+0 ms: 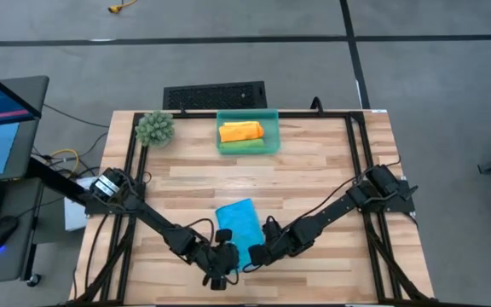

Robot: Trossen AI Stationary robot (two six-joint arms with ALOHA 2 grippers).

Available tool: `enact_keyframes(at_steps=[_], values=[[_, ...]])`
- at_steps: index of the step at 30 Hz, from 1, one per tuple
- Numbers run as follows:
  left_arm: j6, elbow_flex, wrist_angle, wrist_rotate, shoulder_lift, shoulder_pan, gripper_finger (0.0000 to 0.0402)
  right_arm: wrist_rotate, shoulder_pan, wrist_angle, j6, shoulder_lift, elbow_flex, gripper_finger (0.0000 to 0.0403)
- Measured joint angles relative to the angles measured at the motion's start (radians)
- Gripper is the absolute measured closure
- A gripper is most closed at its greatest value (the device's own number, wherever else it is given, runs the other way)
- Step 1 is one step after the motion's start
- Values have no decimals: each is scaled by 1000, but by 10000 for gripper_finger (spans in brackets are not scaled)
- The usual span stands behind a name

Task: Roll microfiber towels into tight, uniform cylinder then place into a basket
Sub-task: Roll the blue towel

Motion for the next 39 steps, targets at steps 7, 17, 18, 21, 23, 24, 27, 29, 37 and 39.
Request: enact_keyframes(at_steps=[7,17,18,21,23,24,27,29,37,39], values=[[-45,0,-35,13,23,2,306,-4,-5,23,-15,1,-2,393],[-98,3,-17,27,58,1,306,-8,-20,91,-106,6,-4,331],[-100,3,-21,27,58,1,306,-8,-23,93,-125,6,-4,321],[-104,3,-24,37,59,1,306,-17,-25,94,-172,-2,-4,294],[-104,3,-27,40,59,1,306,-30,-25,93,-201,-20,-4,281],[-104,3,-30,40,59,1,306,-30,-21,86,-213,-35,-4,277],[-105,3,-33,42,59,1,306,-2,-2,48,-260,-91,-3,269],[-108,3,-34,47,59,1,306,37,17,-19,-283,-134,-3,268],[-114,2,-34,53,60,2,306,200,74,-188,-516,-283,-3,266],[-123,2,-32,53,60,2,306,213,82,-183,-638,-301,-1,266]])
